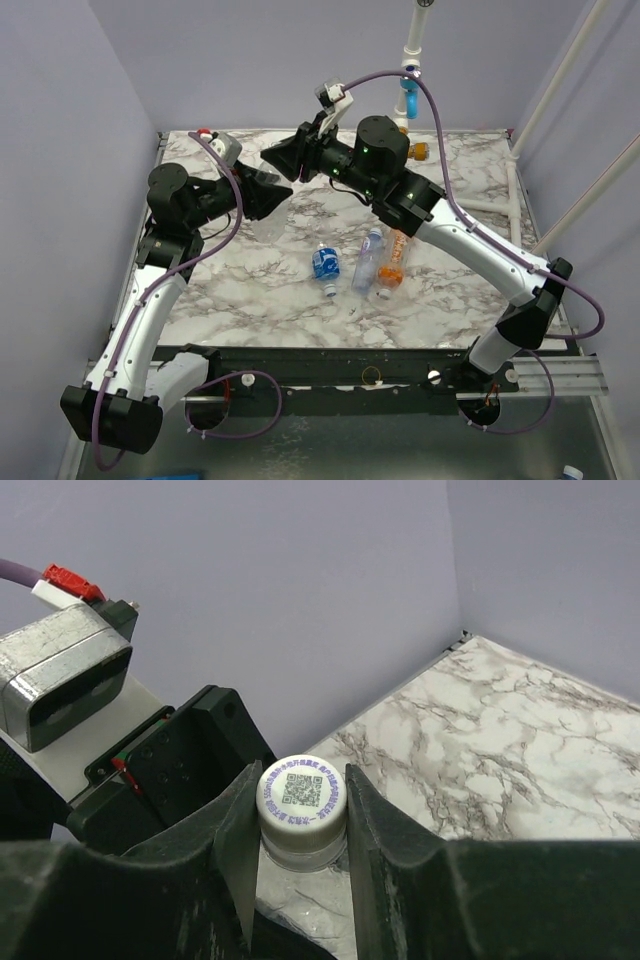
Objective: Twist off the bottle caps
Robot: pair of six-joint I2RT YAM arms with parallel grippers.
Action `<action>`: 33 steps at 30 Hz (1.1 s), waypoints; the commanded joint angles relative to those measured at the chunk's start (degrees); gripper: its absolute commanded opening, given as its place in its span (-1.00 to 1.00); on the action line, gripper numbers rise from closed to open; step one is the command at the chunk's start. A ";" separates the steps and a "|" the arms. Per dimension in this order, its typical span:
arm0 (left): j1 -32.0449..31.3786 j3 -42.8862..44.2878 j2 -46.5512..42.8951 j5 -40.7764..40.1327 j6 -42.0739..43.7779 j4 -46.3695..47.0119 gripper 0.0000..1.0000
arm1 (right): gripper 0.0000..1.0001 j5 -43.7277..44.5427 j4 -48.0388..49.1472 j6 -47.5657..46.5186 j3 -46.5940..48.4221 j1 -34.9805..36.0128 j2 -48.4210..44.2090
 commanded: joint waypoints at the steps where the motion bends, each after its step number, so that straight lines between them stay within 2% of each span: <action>1: -0.03 -0.62 -0.99 4.83 -0.44 -1.07 -0.85 | -0.93 -6.74 6.87 -1.40 -3.84 0.12 -4.16; 5: -0.15 0.36 -0.43 12.82 -4.63 -1.07 -0.84 | -0.99 -14.48 12.19 -3.46 -9.35 -0.10 -8.38; 10: -0.34 2.08 1.05 23.95 -12.25 -0.18 -0.83 | -0.99 -29.20 19.27 -2.39 -15.08 -1.08 -12.61; 14: -0.89 2.28 0.96 26.65 -14.78 -0.10 -0.81 | -0.99 -39.24 22.49 -0.83 -16.46 -1.29 -12.81; 18: -1.06 2.53 0.84 27.70 -15.68 1.72 -0.81 | -0.99 -42.93 22.22 -0.66 -16.29 -1.29 -12.10; 21: -1.07 2.55 0.78 27.80 -15.74 1.83 -0.81 | -0.96 -41.36 20.75 -1.21 -16.02 -1.28 -12.14; 22: -1.11 2.55 0.82 27.57 -15.46 1.92 -0.81 | -0.84 -39.48 19.52 -1.43 -15.67 -1.29 -12.12; 24: -1.10 2.38 0.76 26.68 -14.72 1.92 -0.81 | -0.18 -30.40 15.33 -2.32 -13.67 -1.29 -11.89; 26: -1.11 2.00 0.68 25.28 -13.21 1.84 -0.81 | 0.10 -21.70 10.20 -2.07 -10.31 -1.29 -11.11; 27: -1.09 1.73 0.48 23.64 -11.93 1.56 -0.81 | 0.35 -18.76 8.03 -1.80 -8.68 -1.25 -10.76; 30: -1.12 1.17 -0.22 16.82 -7.47 0.26 -0.80 | 0.62 -10.54 2.34 -1.51 -4.83 -1.19 -9.38; 33: -1.11 0.75 -0.98 9.52 -3.06 -1.25 -0.80 | 0.62 -4.08 -2.39 -1.26 -1.58 -0.65 -7.45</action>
